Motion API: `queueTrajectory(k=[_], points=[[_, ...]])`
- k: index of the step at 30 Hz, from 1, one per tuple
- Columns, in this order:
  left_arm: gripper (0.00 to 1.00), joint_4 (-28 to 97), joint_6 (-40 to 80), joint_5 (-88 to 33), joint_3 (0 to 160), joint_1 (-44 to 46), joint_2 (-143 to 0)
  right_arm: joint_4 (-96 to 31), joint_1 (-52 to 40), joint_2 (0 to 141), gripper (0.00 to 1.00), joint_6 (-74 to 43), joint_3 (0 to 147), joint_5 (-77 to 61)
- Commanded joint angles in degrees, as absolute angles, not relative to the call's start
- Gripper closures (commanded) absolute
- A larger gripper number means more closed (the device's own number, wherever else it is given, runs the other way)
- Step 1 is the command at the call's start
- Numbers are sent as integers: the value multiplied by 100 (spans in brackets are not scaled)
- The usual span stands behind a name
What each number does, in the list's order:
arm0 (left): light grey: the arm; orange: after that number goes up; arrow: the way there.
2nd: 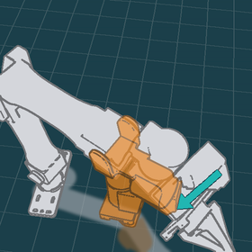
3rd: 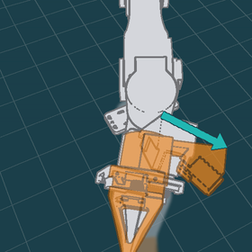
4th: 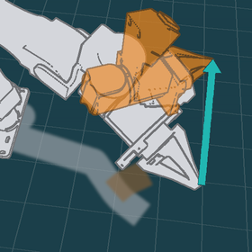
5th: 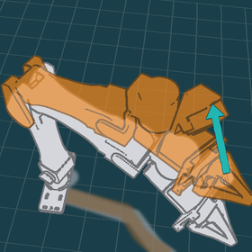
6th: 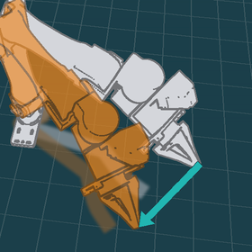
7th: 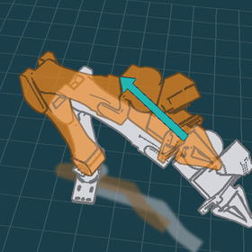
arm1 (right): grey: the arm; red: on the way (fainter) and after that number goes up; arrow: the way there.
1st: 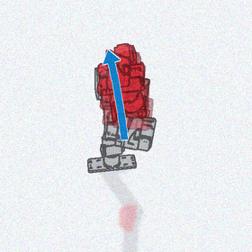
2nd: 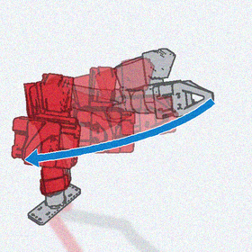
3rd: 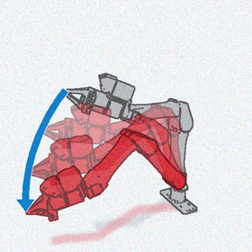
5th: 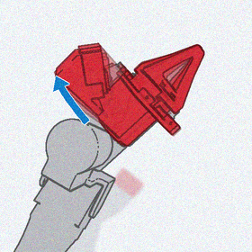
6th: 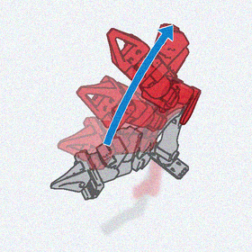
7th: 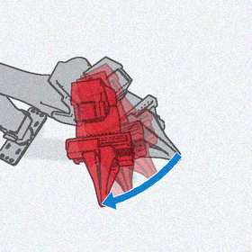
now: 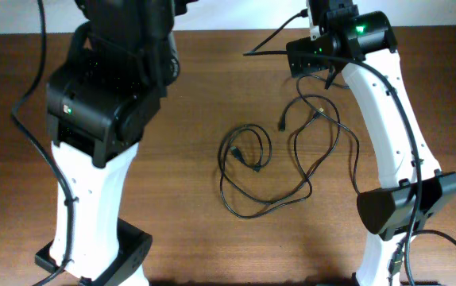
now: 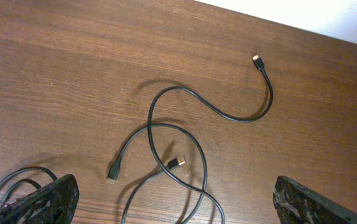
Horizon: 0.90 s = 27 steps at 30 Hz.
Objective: Untangle cables
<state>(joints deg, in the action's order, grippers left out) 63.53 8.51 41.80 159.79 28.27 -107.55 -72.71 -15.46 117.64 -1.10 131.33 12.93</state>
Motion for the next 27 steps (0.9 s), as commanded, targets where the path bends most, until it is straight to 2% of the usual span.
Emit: queueTrajectory(k=[1,6,10,16,22,23,27], points=[[1,6466,829,3894,14967,2130,-10372,-7175,-1378,11738,1,-198,13137,1216],[1,4410,871,3065,11032,858,-8827,-7216,-917,11738,1,-196,13135,1199],[1,3170,972,2309,8849,506,-8023,-7194,-528,11784,1,-196,13131,567],[1,3632,1542,1813,8506,526,-8252,-7105,-445,12042,1,-193,12689,-104],[1,3677,1538,1730,8506,523,-8340,-6047,-493,12243,1,-134,11067,-113],[1,3695,1538,1730,8506,523,-8340,-5872,-491,12243,1,73,10822,-137],[1,3717,1538,1730,8506,523,-8340,-5752,-484,12243,0,2134,10060,-342]])
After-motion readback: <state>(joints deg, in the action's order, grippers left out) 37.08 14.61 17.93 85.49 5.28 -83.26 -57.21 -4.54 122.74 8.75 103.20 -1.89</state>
